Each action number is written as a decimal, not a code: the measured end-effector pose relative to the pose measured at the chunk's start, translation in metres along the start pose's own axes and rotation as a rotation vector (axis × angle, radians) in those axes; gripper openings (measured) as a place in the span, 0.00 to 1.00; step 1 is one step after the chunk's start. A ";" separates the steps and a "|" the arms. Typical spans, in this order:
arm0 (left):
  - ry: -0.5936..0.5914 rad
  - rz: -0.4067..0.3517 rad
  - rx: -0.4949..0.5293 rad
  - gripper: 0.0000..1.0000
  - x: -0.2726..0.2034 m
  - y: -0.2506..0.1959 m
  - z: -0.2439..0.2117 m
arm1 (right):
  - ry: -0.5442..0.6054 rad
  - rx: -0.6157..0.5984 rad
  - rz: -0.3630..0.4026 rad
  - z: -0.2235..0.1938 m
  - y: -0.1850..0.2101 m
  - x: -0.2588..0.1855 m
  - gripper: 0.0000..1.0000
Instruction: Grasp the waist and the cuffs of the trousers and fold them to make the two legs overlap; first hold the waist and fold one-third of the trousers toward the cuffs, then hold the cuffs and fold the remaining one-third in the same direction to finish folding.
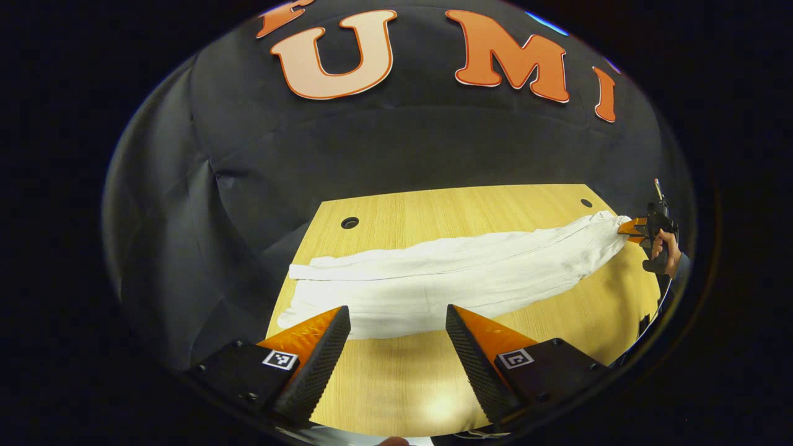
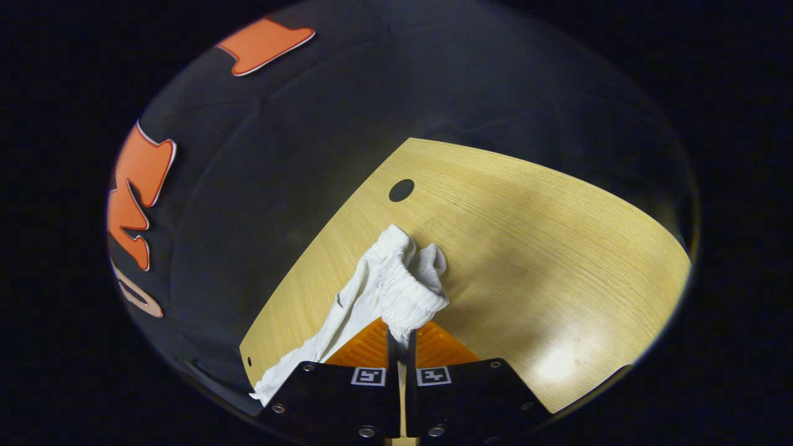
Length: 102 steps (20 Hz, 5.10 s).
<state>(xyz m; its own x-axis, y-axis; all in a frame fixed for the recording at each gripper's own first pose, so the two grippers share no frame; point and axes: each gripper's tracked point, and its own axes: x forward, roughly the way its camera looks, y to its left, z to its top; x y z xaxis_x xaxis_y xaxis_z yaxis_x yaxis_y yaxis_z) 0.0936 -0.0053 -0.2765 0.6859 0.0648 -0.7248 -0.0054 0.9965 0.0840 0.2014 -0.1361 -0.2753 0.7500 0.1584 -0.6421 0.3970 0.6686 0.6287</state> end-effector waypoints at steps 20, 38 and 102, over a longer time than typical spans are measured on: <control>0.010 -0.037 -0.148 1.00 0.012 0.022 -0.030 | -0.137 -0.376 0.191 -0.004 0.118 -0.097 0.04; 0.087 -0.024 -0.351 1.00 0.047 0.064 -0.061 | 0.010 -0.644 0.278 -0.162 0.249 -0.074 0.04; -0.079 -0.202 -1.064 0.10 0.145 0.098 -0.002 | -0.159 -0.523 0.143 -0.057 0.093 -0.211 0.89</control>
<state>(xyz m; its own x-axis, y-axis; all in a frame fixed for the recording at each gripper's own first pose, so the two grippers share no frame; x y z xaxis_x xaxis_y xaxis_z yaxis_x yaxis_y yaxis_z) 0.1914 0.1024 -0.3746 0.7894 -0.0716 -0.6097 -0.4894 0.5262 -0.6954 0.0499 -0.0656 -0.1066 0.8639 0.1893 -0.4667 0.0012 0.9259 0.3779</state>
